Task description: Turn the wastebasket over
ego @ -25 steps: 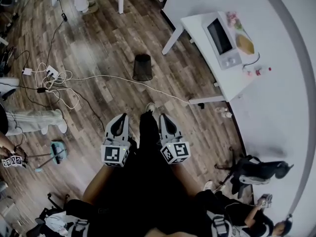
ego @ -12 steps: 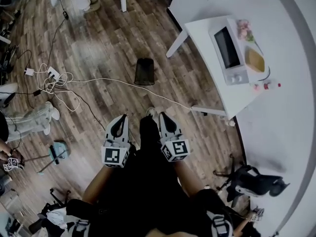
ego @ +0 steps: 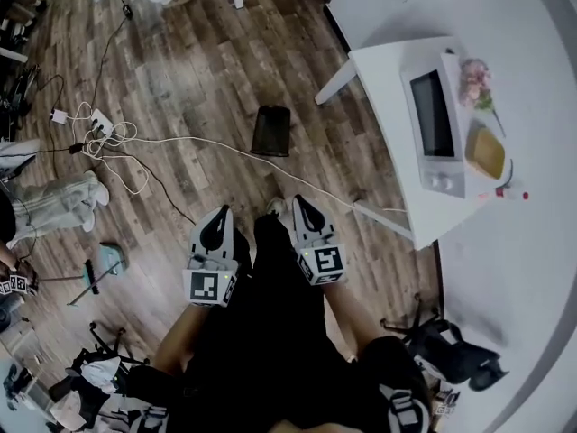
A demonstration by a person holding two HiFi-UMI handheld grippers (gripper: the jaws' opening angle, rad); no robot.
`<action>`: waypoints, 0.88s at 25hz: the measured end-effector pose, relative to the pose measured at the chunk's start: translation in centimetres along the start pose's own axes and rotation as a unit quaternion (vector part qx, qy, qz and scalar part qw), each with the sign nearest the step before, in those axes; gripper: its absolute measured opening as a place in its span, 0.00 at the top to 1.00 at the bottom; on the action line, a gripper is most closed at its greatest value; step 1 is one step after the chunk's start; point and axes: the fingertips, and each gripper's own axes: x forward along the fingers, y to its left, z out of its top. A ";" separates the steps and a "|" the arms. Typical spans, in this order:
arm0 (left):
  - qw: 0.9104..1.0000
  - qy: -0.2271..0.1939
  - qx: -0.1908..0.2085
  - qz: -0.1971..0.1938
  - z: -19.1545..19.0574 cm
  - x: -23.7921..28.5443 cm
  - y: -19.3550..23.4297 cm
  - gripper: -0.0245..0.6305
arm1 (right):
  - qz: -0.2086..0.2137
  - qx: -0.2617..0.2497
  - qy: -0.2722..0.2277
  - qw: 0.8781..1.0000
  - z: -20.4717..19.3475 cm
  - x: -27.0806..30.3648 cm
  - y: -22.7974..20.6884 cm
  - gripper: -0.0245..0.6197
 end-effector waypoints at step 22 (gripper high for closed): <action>0.996 0.075 -0.040 -0.040 -5.9 18.8 9.8 0.91 | 0.005 -0.075 0.165 0.983 -17.2 22.0 -9.4 0.91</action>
